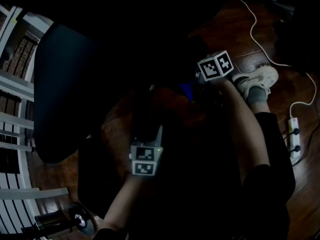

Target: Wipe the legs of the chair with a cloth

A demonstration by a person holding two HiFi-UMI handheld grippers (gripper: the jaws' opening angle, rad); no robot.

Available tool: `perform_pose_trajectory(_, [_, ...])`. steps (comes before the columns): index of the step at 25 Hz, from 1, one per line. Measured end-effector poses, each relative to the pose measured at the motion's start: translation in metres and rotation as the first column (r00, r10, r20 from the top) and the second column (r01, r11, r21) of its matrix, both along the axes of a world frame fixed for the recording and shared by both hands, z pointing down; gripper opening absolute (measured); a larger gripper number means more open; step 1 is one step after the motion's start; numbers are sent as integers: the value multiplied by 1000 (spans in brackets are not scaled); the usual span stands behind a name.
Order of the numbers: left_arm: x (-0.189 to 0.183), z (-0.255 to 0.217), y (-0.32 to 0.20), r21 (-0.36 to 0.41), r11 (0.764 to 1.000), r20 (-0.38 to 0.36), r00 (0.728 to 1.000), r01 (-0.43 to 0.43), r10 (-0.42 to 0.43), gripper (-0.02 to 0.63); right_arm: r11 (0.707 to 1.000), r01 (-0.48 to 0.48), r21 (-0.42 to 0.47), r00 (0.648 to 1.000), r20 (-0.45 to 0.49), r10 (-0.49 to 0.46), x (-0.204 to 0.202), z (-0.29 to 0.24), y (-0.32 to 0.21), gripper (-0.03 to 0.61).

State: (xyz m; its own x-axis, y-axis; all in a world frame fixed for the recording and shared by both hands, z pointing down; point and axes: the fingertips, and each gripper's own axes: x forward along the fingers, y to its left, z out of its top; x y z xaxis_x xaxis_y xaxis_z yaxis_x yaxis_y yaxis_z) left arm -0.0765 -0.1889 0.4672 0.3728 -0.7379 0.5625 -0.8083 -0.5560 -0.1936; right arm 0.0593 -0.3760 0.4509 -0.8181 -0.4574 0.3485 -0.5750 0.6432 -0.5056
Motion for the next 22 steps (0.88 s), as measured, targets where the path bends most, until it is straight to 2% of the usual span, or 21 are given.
perform_pose_trajectory(2, [3, 2, 2, -6, 1000, 9, 1000, -10, 10, 141, 995, 67, -68, 998, 21, -65, -2, 12, 4, 84])
perform_pose_trajectory(6, [22, 1, 5, 0, 998, 23, 998, -57, 57, 141, 979, 183, -92, 982, -36, -187, -6, 33, 20, 84])
perform_pose_trajectory(11, [78, -9, 17, 15, 982, -6, 983, -186, 186, 141, 987, 156, -26, 988, 12, -156, -13, 28, 10, 86])
perform_pose_trajectory(15, [115, -11, 30, -4, 971, -36, 970, -240, 240, 141, 978, 197, -66, 980, 51, -194, -23, 31, 13, 83])
perform_pose_trajectory(18, [122, -3, 38, -20, 965, -18, 965, -260, 260, 141, 961, 257, -106, 965, 88, -248, -17, 28, 23, 80])
perform_pose_trajectory(22, [121, 10, 38, -45, 972, -10, 973, -231, 231, 141, 938, 317, -143, 948, 70, -310, 0, 36, 43, 80])
